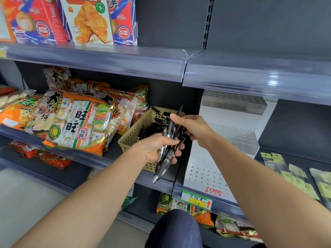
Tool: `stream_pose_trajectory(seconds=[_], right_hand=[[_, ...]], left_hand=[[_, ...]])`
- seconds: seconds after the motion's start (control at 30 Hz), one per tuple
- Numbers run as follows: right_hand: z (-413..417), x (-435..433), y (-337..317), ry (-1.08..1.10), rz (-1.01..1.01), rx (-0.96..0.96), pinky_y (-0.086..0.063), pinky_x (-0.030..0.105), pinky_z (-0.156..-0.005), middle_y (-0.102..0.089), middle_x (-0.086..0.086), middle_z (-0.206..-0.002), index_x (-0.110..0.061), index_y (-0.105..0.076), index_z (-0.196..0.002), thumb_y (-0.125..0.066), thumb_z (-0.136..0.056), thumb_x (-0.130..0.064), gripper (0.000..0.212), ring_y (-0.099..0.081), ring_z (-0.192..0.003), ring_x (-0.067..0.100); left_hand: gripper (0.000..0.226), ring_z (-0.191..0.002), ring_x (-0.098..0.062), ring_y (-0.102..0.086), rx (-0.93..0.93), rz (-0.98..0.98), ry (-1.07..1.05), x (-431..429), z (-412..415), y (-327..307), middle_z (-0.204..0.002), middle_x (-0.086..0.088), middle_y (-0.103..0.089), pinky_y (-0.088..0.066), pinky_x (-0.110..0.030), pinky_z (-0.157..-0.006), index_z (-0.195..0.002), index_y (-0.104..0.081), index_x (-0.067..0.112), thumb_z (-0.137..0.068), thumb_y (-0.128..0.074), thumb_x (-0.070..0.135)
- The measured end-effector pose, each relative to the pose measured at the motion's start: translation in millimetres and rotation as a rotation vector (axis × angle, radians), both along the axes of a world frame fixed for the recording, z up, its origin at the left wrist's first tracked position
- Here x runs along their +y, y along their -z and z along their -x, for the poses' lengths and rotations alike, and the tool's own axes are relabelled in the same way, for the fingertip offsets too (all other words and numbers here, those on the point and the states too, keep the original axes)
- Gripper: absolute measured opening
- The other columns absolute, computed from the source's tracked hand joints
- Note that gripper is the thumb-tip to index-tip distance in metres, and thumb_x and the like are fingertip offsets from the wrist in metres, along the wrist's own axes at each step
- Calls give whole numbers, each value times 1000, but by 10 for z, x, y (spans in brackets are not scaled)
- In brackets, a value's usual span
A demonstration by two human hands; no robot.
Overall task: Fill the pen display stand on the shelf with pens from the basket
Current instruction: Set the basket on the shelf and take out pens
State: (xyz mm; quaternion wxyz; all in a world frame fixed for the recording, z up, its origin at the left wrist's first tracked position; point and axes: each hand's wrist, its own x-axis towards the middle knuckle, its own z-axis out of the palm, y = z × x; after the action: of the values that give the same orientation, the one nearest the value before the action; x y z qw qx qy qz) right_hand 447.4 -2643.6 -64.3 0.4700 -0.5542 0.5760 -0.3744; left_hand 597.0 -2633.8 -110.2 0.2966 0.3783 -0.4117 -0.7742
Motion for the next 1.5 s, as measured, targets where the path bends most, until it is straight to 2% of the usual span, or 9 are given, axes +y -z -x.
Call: stream_pose_trajectory(seconds=[0.17,0.33,0.53,0.63,0.8,1.03,1.13,1.37,1.5], right_hand=[[41,-66,8,-128,-28,-101,-28,17,-38,-62,-3,-72,-21,-61,-67,-78,-73,-42,28,-39,-46,7],[16,-119,-14,-139,-59,-154,-31,17,-34,-64,7,-71,-12,-61,-75,-73,-83,-18,15,-40,-38,7],[10,-113,-9,-256,-127,-205,-42,15,-37,-68,4,-69,-13,-63,-89,-72,-83,-19,12,-52,-42,6],[-32,-141,-21,-180,-125,-197,-43,14,-37,-67,6,-69,-10,-62,-84,-72,-83,-13,11,-53,-40,6],[24,-225,-41,53,-44,-258,-44,16,-39,-61,7,-70,-1,-60,-101,-69,-87,-12,20,-50,-38,6],[-65,-205,-74,245,106,-344,-50,17,-45,-58,3,-75,-9,-57,-92,-67,-89,-16,13,-48,-48,11],[-101,-200,-110,315,220,-374,-52,19,-48,-57,3,-77,-7,-54,-96,-63,-92,-15,13,-49,-45,11],[-360,-79,23,151,459,-289,-58,28,-63,-65,4,-86,-21,-60,-87,-63,-90,-9,13,-63,-63,14],[-420,38,128,-13,531,-154,-55,18,-61,-65,2,-87,-15,-61,-92,-60,-91,-5,10,-66,-68,6]], left_hand=[[15,-62,-18,-59,-18,14,110,17,-81,-13,-89,-12,-61,-51,-30,-50,-102,-55,3,-87,-57,4],[32,-62,-20,-58,22,21,122,25,-129,-11,-89,-13,-61,-50,-30,-49,-111,-49,10,-82,-60,2],[29,-60,-18,-56,-1,55,114,6,-161,-29,-87,-12,-59,-47,-26,-46,-107,-52,9,-81,-61,4],[28,-58,-17,-56,5,64,81,11,-152,-57,-86,-13,-60,-46,-26,-45,-107,-50,9,-82,-60,3],[40,-56,-15,-52,-75,64,76,31,-249,-40,-87,-13,-54,-43,-22,-42,-115,-47,4,-79,-63,5],[19,-48,-11,-49,-41,-89,-80,-4,-322,-99,-69,-8,-53,-43,-17,-41,-91,-54,2,-77,-63,10],[7,-45,-11,-49,22,-186,-220,-33,-313,-144,-61,-6,-53,-43,-16,-40,-84,-53,3,-89,-55,7],[17,-63,-16,-51,405,-217,-627,-110,-122,-181,-79,-11,-55,-43,-19,-41,-106,-50,0,-92,-50,9],[30,-67,-22,-55,424,-191,-756,-104,-95,-207,-76,-16,-64,-48,-28,-67,-104,-55,-1,-93,-41,23]])
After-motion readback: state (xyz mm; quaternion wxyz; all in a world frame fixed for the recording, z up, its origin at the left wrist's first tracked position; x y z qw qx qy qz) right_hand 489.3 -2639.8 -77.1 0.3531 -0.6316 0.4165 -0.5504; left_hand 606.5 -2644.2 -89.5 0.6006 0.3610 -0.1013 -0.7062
